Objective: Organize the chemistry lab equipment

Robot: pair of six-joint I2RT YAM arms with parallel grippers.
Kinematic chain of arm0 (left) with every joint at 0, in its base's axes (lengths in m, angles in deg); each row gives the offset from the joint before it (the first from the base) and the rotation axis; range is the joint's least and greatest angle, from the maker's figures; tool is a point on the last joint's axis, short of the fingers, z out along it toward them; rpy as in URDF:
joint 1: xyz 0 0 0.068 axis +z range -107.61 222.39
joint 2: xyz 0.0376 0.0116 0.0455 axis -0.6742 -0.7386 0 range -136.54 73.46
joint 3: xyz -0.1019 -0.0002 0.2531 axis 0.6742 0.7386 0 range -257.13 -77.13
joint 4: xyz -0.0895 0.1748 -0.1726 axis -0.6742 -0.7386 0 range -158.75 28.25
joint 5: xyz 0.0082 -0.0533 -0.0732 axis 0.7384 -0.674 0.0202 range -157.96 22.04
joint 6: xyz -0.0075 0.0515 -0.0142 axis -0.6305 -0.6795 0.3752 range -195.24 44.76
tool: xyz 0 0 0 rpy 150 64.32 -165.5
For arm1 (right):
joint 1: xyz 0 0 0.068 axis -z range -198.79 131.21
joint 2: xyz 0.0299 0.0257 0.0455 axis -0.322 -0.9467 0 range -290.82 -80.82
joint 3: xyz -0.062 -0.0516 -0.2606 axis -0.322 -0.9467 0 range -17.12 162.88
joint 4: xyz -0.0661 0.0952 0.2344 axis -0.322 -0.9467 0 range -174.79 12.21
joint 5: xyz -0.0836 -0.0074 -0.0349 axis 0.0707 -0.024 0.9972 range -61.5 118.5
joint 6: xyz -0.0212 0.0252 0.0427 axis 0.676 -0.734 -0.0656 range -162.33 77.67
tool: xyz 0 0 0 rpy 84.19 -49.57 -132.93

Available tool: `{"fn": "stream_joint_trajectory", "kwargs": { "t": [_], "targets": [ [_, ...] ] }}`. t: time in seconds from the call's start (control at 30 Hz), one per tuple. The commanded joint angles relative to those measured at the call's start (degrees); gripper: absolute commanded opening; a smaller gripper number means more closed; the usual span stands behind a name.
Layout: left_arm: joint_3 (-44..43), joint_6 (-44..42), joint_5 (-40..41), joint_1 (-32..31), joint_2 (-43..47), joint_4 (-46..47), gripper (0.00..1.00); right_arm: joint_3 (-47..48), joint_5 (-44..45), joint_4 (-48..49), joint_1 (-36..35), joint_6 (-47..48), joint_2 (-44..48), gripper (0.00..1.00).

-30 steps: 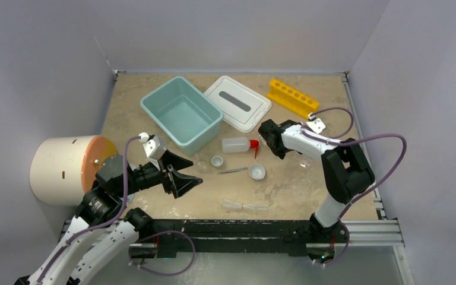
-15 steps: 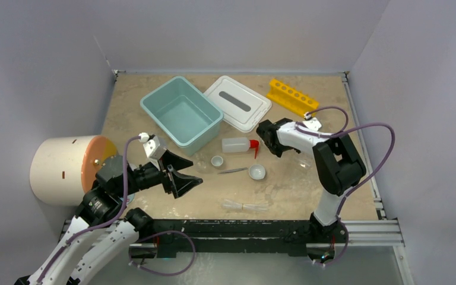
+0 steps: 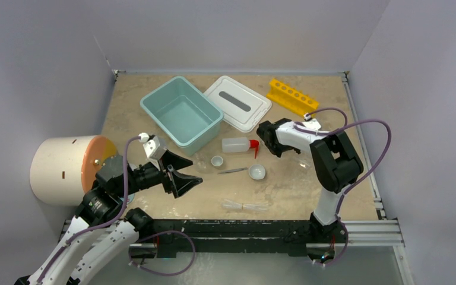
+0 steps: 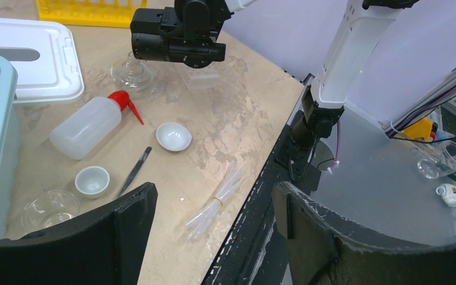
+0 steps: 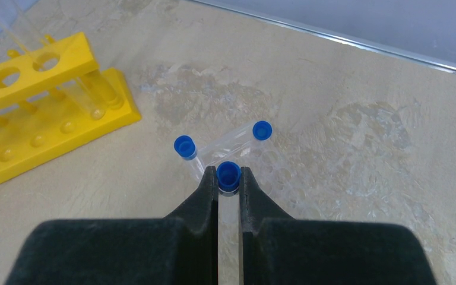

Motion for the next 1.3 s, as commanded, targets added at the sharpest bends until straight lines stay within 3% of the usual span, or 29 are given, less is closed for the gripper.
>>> {"fn": "stream_joint_trajectory", "kwargs": {
  "t": [0.0, 0.53, 1.07, 1.17, 1.27],
  "targets": [
    [0.1, -0.9, 0.5, 0.2, 0.1, 1.4, 0.72, 0.9, 2.7, -1.5, 0.3, -3.1, -0.1, 0.0],
    [0.0, -0.9, 0.5, 0.3, -0.1, 1.4, 0.72, 0.8, 1.3, 0.5, 0.3, -1.0, -1.3, 0.04],
    [0.1, -1.0, 0.5, 0.4, 0.0, 1.3, 0.72, -3.9, -2.9, 20.8, 0.3, 20.1, 5.6, 0.31],
    [0.0, -1.0, 0.5, 0.3, 0.0, 1.3, 0.72, -4.6, -3.8, 23.5, 0.4, 22.8, 6.9, 0.42],
    [0.0, -1.0, 0.5, 0.5, 0.0, 1.3, 0.72, -4.8, -4.7, 25.8, 0.4, 25.6, 8.5, 0.44]
  ]
}}
